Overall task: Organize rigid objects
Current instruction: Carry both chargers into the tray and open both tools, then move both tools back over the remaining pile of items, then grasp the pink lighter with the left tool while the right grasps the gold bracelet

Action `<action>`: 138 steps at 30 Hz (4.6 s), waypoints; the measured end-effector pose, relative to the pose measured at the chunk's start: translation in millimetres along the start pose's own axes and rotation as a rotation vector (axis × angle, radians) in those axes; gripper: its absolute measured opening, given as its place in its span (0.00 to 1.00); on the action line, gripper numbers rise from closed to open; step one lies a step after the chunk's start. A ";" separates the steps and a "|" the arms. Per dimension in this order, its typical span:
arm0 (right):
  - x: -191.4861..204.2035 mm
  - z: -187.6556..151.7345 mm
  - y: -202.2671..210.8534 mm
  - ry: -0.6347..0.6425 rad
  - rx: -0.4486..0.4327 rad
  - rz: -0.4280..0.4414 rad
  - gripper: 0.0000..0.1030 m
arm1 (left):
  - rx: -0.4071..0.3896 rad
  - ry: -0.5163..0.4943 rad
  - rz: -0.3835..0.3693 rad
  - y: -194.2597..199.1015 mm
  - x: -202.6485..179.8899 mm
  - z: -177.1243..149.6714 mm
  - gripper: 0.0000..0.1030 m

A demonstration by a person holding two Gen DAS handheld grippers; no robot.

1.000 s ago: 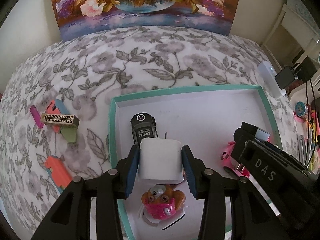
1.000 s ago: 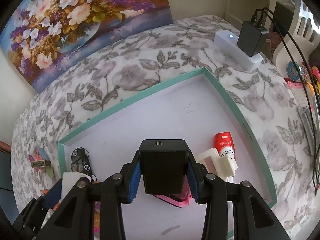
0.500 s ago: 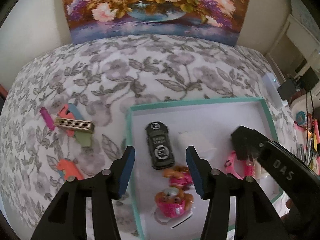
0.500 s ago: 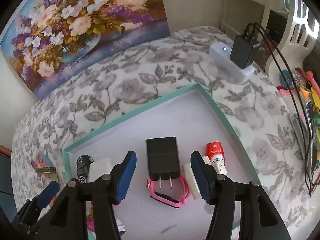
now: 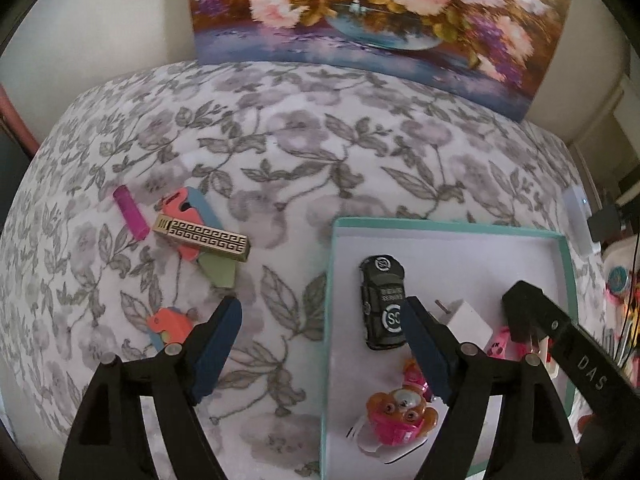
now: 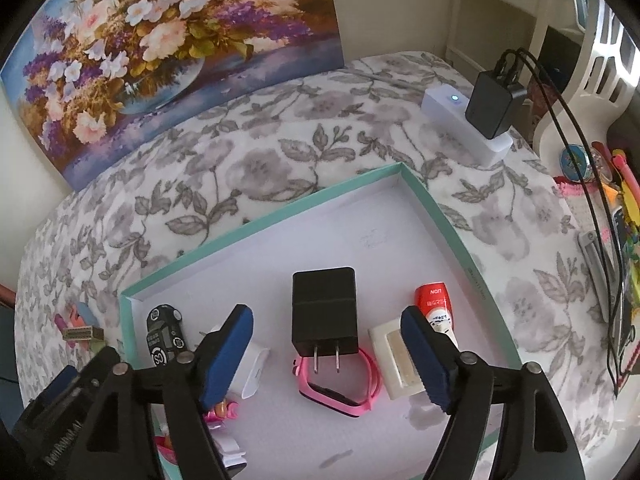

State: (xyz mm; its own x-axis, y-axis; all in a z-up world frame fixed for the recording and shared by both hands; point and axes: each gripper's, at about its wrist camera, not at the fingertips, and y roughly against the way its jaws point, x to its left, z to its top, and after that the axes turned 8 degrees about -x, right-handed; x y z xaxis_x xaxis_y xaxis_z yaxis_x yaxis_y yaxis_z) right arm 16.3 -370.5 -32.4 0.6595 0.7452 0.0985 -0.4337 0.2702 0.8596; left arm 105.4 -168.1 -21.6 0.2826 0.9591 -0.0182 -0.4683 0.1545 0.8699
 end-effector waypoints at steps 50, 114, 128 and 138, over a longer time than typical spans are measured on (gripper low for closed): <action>137.9 -30.3 30.6 0.256 -0.026 0.115 1.00 | -0.031 0.269 0.228 31.6 191.5 11.0 0.81; 283.7 -70.0 -47.8 0.258 -0.001 0.255 0.88 | 0.032 0.424 0.166 -61.1 262.7 37.9 0.81; 274.0 -62.8 -46.3 0.244 -0.011 0.261 0.82 | 0.028 0.417 0.131 -72.5 255.6 37.0 0.81; 263.9 -44.2 -36.6 0.248 -0.075 0.252 0.82 | -0.018 0.367 0.124 -95.3 232.4 41.8 0.80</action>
State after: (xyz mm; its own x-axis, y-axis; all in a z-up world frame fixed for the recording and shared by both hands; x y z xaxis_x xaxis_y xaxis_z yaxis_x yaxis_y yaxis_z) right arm 179.1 -156.8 -60.0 0.3610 0.9168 0.1705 -0.6137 0.0959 0.7837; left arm 250.7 30.1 -88.1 -0.0936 0.9914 -0.0913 -0.4955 0.0332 0.8680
